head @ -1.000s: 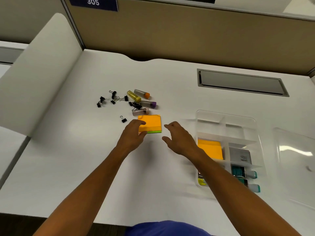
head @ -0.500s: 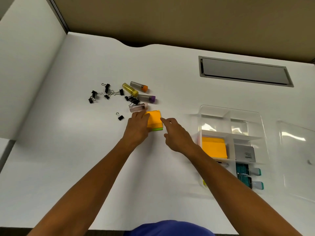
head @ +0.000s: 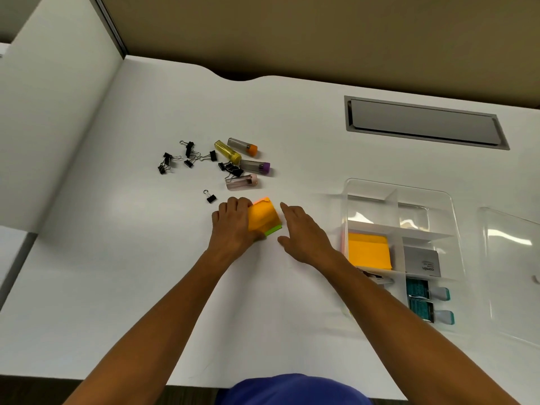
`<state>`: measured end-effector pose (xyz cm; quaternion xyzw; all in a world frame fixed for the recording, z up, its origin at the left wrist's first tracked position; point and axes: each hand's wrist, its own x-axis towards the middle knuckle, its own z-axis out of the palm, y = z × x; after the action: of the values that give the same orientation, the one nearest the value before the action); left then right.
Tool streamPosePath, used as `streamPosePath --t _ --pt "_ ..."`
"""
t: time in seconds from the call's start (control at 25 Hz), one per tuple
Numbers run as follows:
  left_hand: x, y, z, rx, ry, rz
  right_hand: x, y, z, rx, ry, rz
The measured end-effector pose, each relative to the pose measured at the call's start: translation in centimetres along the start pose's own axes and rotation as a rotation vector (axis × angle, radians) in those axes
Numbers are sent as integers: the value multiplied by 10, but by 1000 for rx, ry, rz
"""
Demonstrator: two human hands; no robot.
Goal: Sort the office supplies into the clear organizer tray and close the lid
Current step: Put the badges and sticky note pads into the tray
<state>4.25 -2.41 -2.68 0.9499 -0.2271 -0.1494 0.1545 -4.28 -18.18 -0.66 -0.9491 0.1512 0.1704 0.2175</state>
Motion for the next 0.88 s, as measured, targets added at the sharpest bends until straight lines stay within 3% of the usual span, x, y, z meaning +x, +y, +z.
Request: streamPosePath --t 0.36,0.56,0.88 --pt "-31 -25 -12 -360 48 12 6 -1 -1 -90 10 -64" --pt "-56 -37 -17 -703 50 -111 10 -13 0 -188 21 -176" --pt "-66 -44 -28 -598 69 -125 31 -40 1 -366 -105 -385"
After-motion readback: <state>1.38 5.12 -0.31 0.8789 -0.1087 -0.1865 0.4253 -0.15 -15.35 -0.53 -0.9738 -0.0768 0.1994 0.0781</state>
